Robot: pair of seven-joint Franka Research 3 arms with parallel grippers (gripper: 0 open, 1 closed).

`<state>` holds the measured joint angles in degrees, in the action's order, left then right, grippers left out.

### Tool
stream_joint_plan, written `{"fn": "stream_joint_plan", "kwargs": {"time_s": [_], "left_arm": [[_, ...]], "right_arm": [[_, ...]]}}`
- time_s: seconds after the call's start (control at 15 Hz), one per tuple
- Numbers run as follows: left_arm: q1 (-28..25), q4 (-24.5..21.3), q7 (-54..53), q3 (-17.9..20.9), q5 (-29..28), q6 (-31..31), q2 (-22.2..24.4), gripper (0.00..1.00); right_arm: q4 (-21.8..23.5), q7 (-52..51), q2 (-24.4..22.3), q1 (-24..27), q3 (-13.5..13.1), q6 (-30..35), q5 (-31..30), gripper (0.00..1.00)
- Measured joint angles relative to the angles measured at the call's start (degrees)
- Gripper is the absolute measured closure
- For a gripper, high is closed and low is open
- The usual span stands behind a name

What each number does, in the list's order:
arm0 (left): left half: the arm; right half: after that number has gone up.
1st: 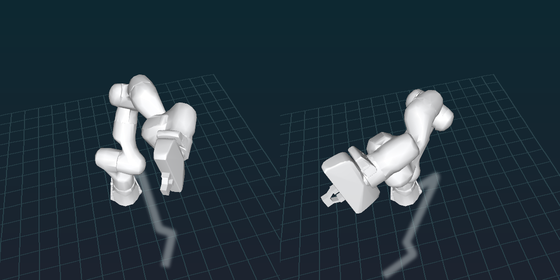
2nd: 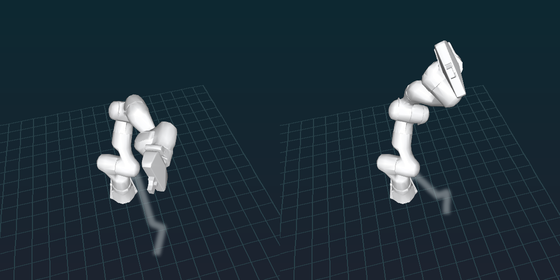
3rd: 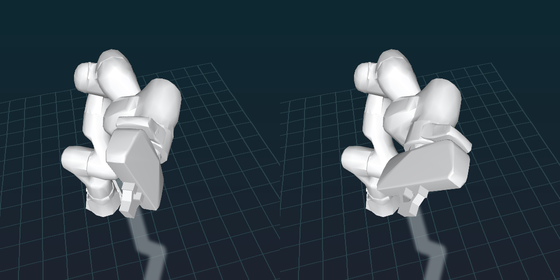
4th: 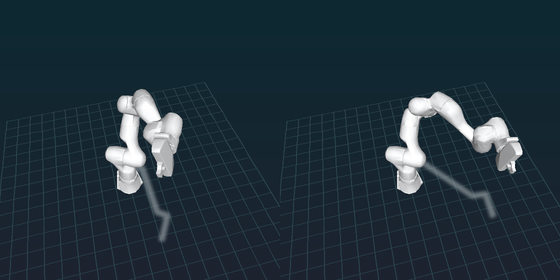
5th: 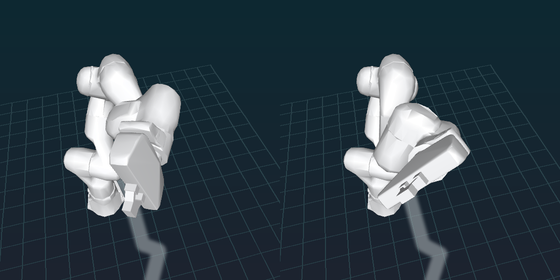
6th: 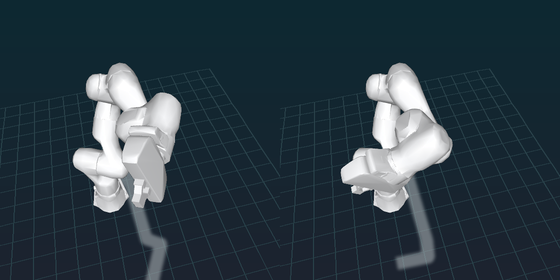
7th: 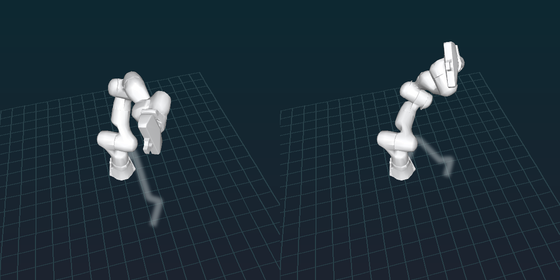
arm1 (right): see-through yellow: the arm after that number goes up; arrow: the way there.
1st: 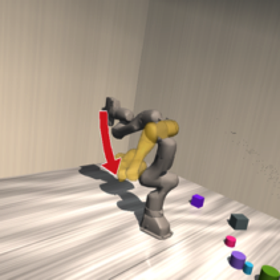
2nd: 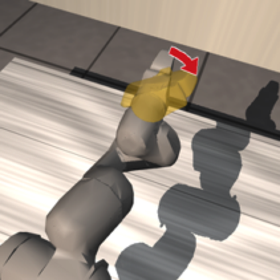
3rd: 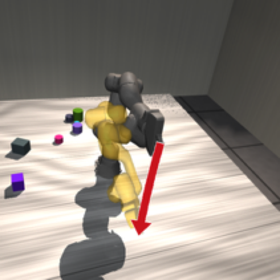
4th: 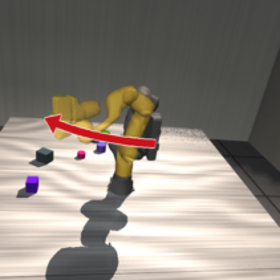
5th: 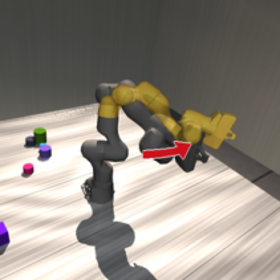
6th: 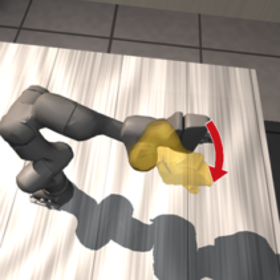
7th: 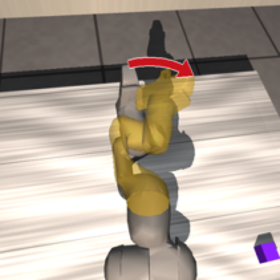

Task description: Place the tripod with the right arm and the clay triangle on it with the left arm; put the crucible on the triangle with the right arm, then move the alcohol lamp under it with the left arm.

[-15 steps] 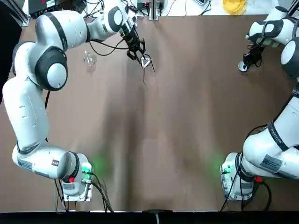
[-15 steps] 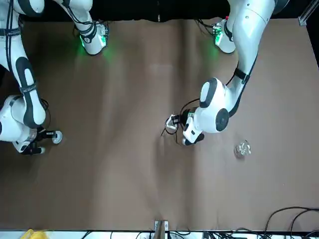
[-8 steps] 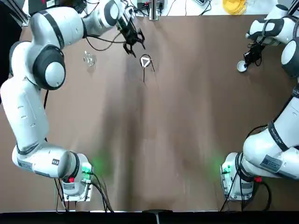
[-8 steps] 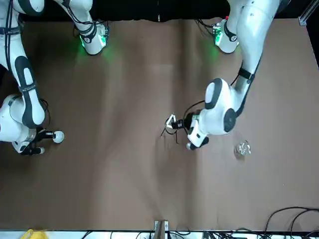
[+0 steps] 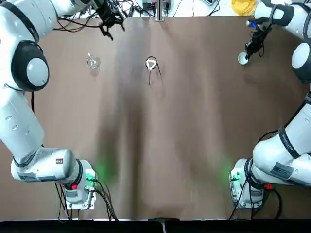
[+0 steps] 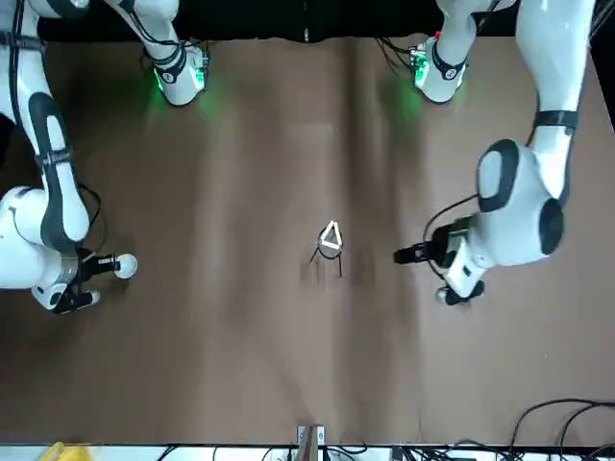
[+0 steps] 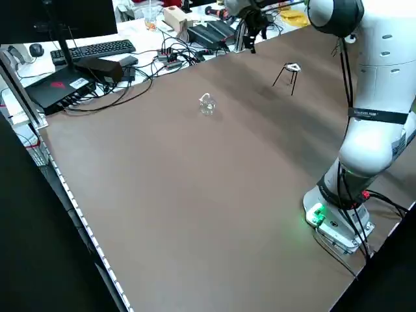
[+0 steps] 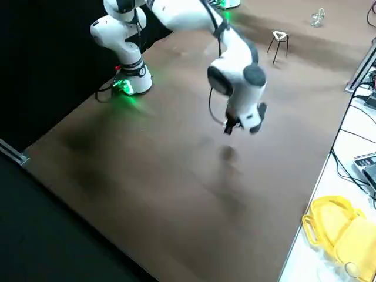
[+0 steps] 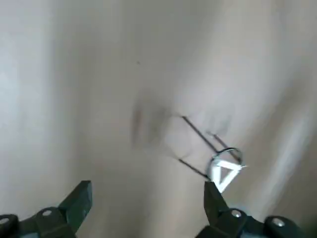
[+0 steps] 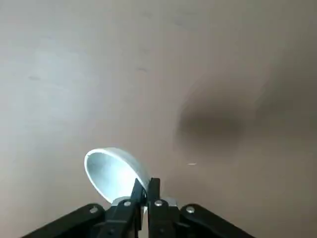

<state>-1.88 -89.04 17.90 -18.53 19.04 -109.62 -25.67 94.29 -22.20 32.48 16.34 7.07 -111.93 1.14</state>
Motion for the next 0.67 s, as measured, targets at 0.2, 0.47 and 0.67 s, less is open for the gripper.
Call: {"fn": "stream_joint_plan", "kwargs": {"time_s": [0.2,0.47,0.67], "left_arm": [[-5.08,-0.01,-11.35,0.03,-1.21,4.03,0.06,0.00],[-12.53,-0.06,-27.21,0.22,-1.34,6.17,0.06,0.00],[-18.47,-0.42,-40.82,0.42,-1.41,6.24,-0.01,0.00]], "right_arm": [[-0.32,6.16,-3.84,-0.11,5.64,4.62,0.02,0.93],[-0.32,24.14,-6.76,-0.36,17.50,7.41,0.04,0.93],[-0.73,47.93,-7.11,-2.24,29.71,6.89,0.08,0.93]]}}
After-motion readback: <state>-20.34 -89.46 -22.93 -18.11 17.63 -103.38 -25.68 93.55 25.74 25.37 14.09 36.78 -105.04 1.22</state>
